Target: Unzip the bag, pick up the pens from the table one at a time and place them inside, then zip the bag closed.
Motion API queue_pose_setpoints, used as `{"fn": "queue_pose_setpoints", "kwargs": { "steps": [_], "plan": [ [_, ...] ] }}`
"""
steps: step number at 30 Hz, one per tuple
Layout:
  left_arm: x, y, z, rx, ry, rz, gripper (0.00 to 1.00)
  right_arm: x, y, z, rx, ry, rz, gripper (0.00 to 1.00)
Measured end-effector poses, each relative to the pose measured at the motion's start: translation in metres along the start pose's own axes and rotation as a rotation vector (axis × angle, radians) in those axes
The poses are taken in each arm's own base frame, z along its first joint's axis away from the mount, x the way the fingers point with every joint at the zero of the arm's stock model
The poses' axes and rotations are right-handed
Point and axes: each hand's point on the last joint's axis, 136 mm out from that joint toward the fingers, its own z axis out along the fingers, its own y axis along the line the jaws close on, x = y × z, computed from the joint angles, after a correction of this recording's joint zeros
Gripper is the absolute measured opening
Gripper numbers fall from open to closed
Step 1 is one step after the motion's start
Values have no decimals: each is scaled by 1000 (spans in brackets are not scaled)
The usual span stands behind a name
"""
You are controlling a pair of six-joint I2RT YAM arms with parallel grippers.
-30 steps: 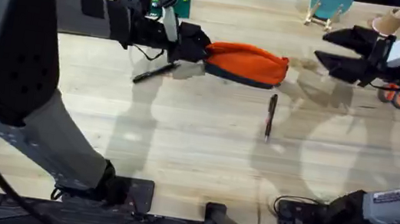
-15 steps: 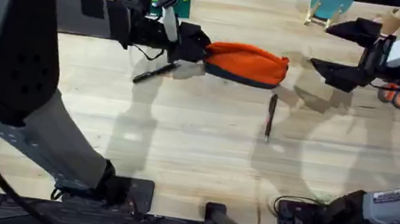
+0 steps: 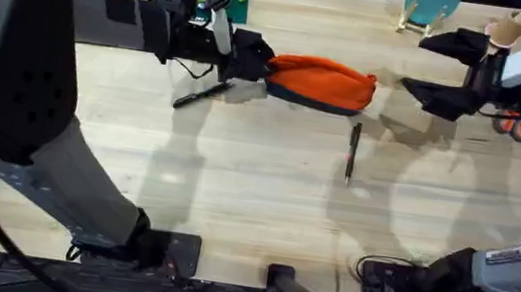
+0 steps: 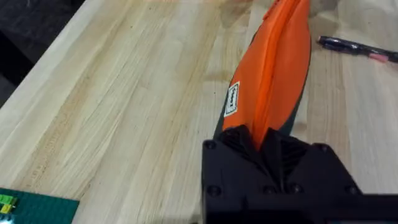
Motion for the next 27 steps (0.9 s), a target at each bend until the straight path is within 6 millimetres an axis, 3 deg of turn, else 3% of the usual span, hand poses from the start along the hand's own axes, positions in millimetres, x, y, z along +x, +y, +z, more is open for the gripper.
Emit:
{"fn": "queue_pose_setpoints", "kwargs": {
  "steps": [10, 17, 21, 27],
  "plan": [
    [0, 0, 0, 0, 0, 0, 43, -13, -10, 37, -17, 196, 285, 995],
    [0, 0, 0, 0, 0, 0, 43, -44, -42, 50, 197, 370, 496, 995],
    [0, 0, 0, 0, 0, 0, 43, -41, -57, 50, 382, 453, 673, 996],
    [0, 0, 0, 0, 0, 0, 43, -28, -48, 57, 488, 509, 888, 996]
  ]
}}
